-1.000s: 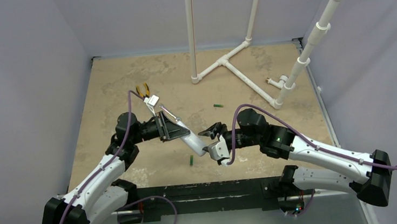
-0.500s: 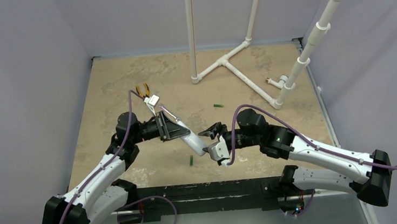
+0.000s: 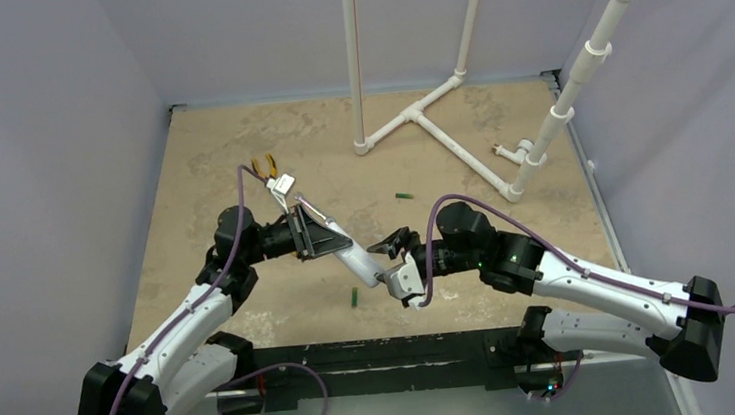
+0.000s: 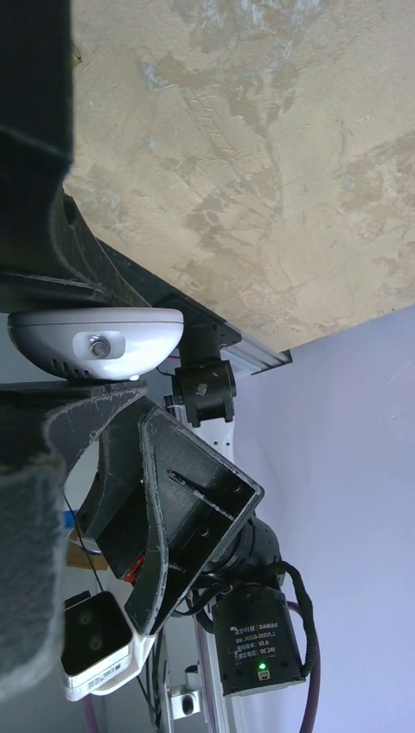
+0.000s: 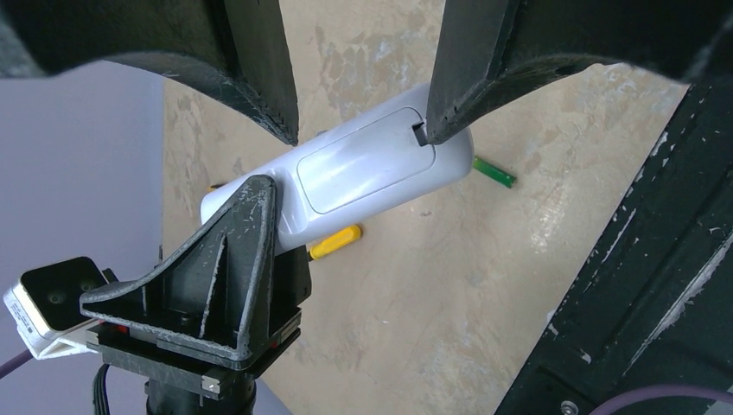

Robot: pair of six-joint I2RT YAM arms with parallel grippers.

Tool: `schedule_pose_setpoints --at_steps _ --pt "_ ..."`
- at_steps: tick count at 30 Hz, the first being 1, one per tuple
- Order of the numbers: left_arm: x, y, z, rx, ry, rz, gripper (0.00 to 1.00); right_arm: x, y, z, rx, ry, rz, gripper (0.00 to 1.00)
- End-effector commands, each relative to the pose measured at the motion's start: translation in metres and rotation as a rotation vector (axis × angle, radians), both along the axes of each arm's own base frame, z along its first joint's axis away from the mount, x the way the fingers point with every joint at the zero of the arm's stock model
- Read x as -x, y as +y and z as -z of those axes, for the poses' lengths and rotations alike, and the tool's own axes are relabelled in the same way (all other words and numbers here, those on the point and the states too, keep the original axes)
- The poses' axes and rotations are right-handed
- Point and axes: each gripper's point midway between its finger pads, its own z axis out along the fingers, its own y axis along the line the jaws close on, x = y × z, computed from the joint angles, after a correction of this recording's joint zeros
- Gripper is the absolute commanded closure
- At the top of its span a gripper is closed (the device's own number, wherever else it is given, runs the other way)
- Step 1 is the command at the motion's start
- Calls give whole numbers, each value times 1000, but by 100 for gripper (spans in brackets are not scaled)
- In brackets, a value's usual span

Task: Load the batteries into the remote control
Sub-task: Remove the battery cover from the remote control.

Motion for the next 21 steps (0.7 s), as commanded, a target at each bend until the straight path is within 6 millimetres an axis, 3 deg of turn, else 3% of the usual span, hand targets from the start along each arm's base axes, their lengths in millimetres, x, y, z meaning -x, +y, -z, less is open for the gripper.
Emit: schedule_pose_setpoints --at_steps 1,21 --pt "-1 -3 -32 50 -105 28 100 -2 3 0 0 -11 -1 45" --pt "-2 -5 -23 56 -82 33 100 -16 2 -15 -63 -73 68 44"
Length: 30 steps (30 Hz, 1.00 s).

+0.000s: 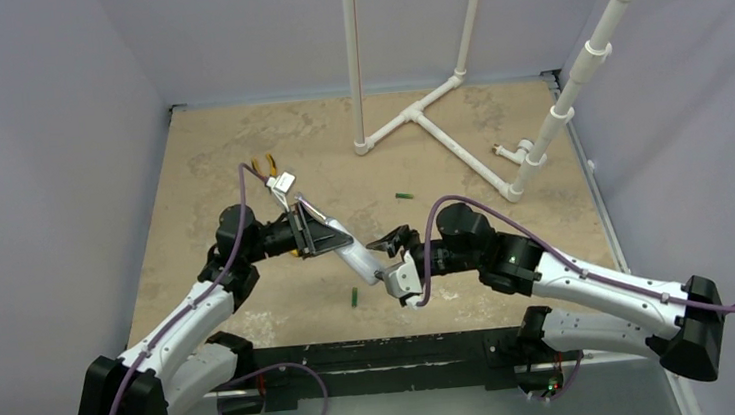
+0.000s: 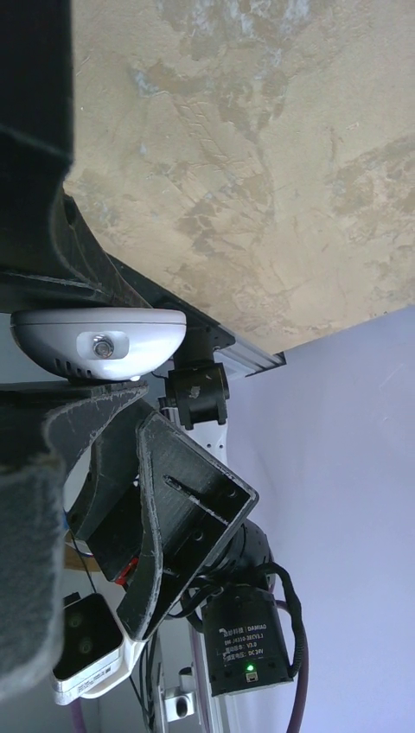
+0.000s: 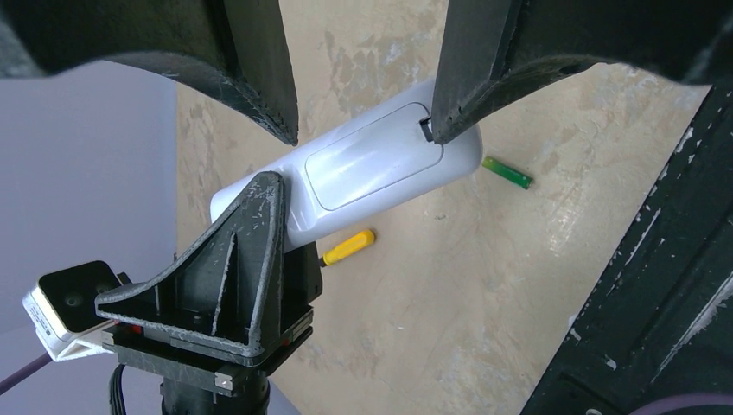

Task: Load the batteries into the remote control
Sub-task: Remove the battery cover from the remote control.

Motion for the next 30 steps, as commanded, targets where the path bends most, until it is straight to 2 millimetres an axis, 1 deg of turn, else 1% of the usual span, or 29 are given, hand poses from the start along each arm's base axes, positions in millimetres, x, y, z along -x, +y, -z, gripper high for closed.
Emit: schedule_pose_setpoints --at_steps 1,6,10,14,20,24,30 --pt "3 -4 -24 57 -79 45 100 -8 -1 -17 -58 -55 37 44" --pt "2 -4 -23 56 -77 43 100 -5 -3 -23 -76 -61 33 44" --pt "3 -4 -18 52 -66 38 100 -4 -5 -28 -92 -66 34 43" --pt "2 -3 -17 52 -63 34 100 -2 -5 -29 -96 -62 29 43" --pt "1 -4 -16 50 -58 35 100 -2 -7 -26 -85 -55 36 42" --pt "1 -4 -17 50 -60 36 100 -2 -10 -19 -62 -46 46 41" --pt "0 -5 -16 47 -55 38 100 -2 -13 -17 -64 -41 53 41"
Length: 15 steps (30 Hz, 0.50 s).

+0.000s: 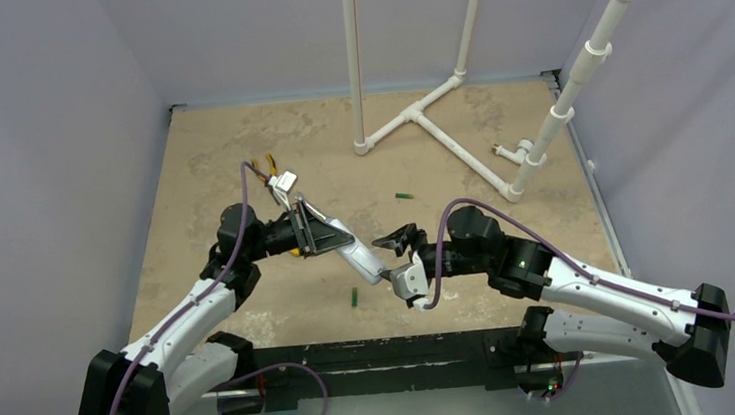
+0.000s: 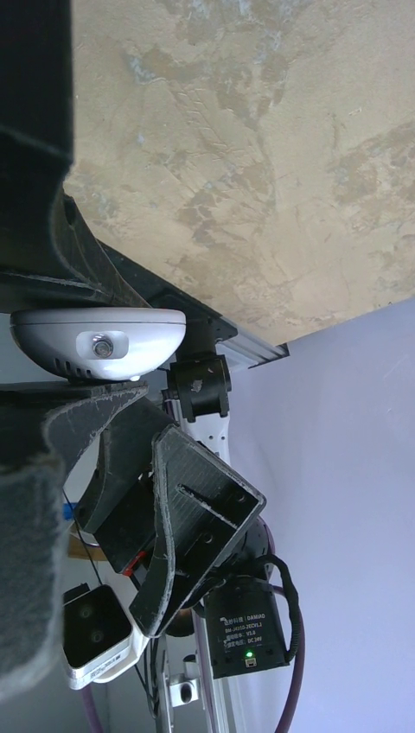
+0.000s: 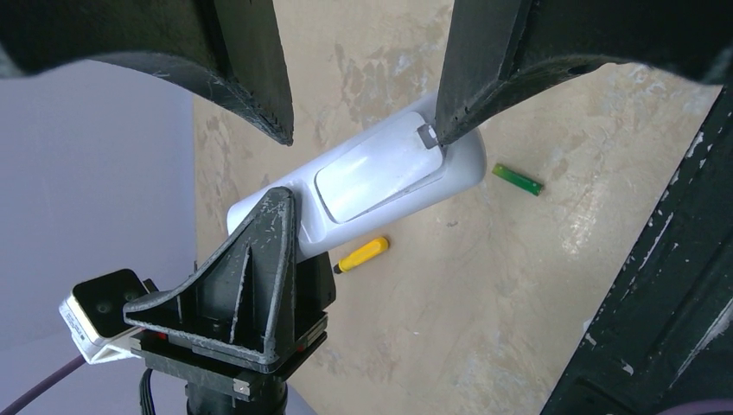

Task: Load the batteries into the remote control
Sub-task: Remove the battery cover from the remote control.

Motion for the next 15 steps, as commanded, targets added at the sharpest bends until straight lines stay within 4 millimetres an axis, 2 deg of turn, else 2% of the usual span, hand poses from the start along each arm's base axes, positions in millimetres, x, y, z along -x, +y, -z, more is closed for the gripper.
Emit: schedule_pose_setpoints --at_steps 1,11,15 --pt "1 -2 -13 29 -61 23 100 -2 -4 -10 -34 -12 26 41" --pt "0 -2 -14 29 -57 22 100 0 -5 -9 -33 -7 22 40" --pt "-1 -3 -14 28 -54 22 100 14 -7 -15 -47 29 -27 39"
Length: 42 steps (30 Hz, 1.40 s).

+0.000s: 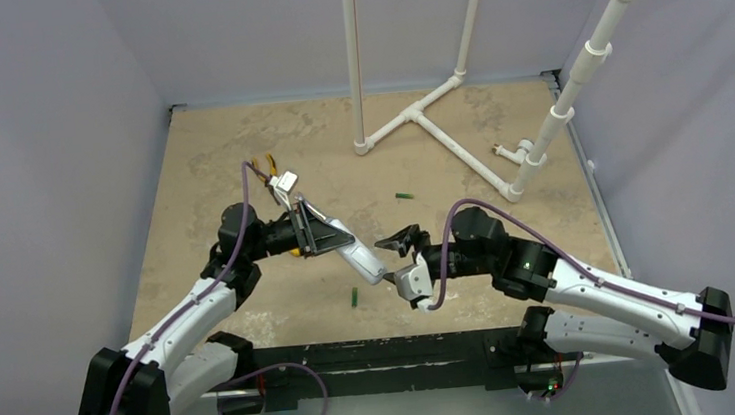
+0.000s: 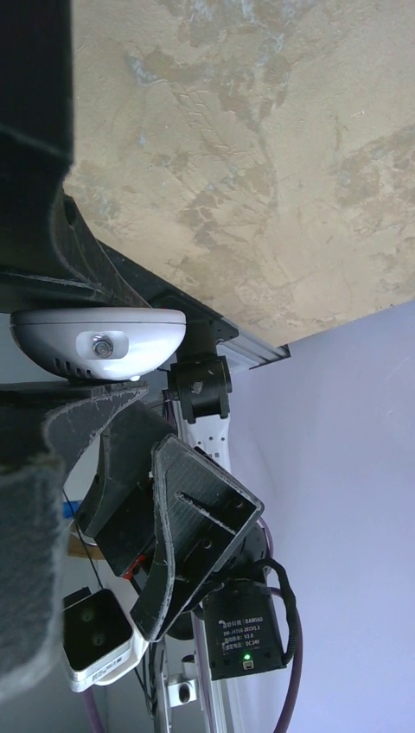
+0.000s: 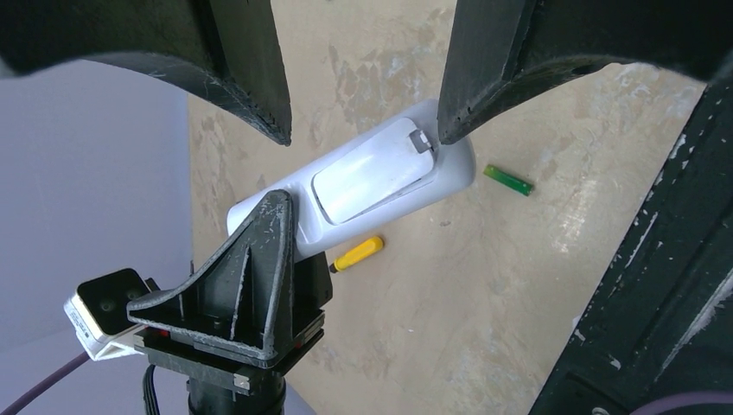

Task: Load the batteries into the remote control
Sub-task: Remove the battery cover from the remote control.

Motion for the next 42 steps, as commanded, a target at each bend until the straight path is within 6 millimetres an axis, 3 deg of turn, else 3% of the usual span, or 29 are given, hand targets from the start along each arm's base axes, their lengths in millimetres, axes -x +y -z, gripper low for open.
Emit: schedule_pose_setpoints --at_steps 1,3,8,12,15,19,25,37,42 --pt "-1 -2 -15 30 -60 19 100 17 -5 -19 -58 38 -41 39" --pt "-2 -3 -16 30 -62 14 100 20 -8 -34 -135 47 -30 37" --pt "-5 -4 -17 32 -61 12 100 -6 -20 -54 -358 186 213 27" --pt "-4 -4 -17 32 -57 12 100 -11 -22 -67 -425 408 330 30" --pt "-5 -4 -16 28 -52 11 100 -22 -14 -80 -485 631 452 39" --pt "-6 -4 -18 30 -54 8 100 -23 3 -58 -330 868 591 44" --pt "-7 -4 -20 26 -53 3 100 -9 18 -30 -202 910 724 34" --pt "-9 -5 -18 12 -32 14 100 -11 7 5 -130 948 855 35" --pt "-7 -5 -16 4 -24 17 100 -11 11 9 -114 948 850 44"
